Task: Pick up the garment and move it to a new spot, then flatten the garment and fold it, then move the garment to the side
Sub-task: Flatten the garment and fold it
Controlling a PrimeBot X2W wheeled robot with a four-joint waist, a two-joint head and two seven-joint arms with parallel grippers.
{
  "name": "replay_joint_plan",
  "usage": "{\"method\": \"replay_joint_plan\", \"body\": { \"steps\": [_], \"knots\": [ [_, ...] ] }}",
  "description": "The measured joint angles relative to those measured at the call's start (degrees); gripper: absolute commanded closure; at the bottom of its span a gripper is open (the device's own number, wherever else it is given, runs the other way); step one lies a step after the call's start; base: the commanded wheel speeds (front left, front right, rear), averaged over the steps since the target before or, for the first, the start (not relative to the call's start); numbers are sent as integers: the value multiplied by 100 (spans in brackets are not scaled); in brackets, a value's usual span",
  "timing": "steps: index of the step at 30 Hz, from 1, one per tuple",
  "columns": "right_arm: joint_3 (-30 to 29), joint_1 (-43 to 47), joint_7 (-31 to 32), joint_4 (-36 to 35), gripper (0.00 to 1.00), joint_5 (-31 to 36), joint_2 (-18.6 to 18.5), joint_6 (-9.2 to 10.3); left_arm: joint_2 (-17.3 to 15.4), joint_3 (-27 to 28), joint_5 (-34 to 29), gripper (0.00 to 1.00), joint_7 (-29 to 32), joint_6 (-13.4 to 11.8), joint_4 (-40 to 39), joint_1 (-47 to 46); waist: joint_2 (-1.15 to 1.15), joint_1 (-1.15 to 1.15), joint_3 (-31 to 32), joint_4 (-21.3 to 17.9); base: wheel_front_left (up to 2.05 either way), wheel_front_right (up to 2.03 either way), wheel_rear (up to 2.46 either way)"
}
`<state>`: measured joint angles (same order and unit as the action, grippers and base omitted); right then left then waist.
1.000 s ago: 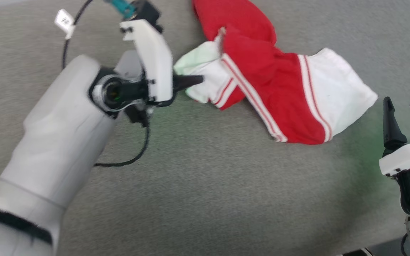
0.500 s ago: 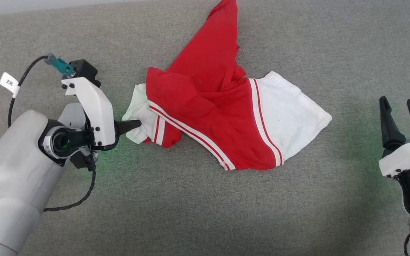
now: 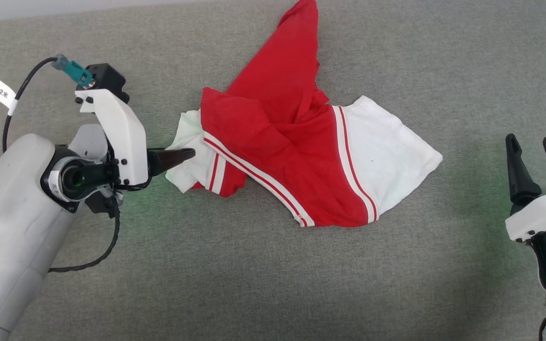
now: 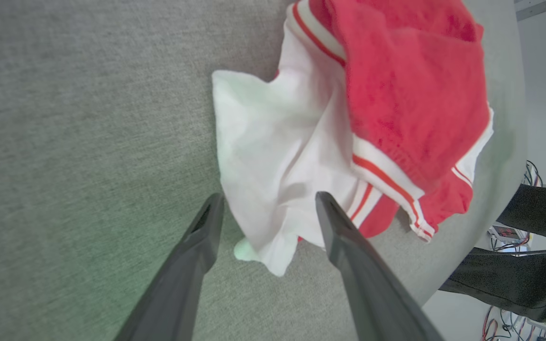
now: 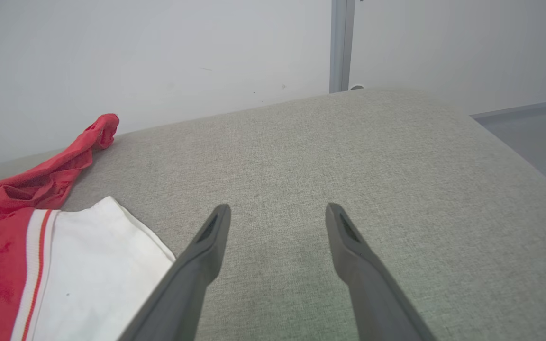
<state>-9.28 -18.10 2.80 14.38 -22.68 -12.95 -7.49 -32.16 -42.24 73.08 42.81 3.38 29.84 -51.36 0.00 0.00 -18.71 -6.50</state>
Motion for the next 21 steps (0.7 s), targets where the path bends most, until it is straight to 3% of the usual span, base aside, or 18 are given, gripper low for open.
{"method": "replay_joint_plan", "body": {
  "steps": [3,5,7,15,21],
  "knots": [
    [1,14,29,-60,0,2,10,-1,-9,-3,-3,0,62,-38,-94,-23,0,0,-28,-33,0,0,0],
    [-8,18,31,-77,0,5,16,0,-21,-8,-3,67,90,-80,-142,-43,0,0,-53,-60,0,0,0],
    [-7,20,31,-82,0,4,24,0,-46,-27,-13,100,114,-79,-186,-43,0,0,-82,-83,0,0,0],
    [-38,74,21,-69,0,20,94,0,-174,174,9,100,-93,-97,-328,-41,0,0,-124,-45,0,0,0],
    [35,66,24,-68,0,34,132,-1,-642,386,34,100,-207,-302,-666,34,0,0,-126,66,0,0,0]
  ]
}}
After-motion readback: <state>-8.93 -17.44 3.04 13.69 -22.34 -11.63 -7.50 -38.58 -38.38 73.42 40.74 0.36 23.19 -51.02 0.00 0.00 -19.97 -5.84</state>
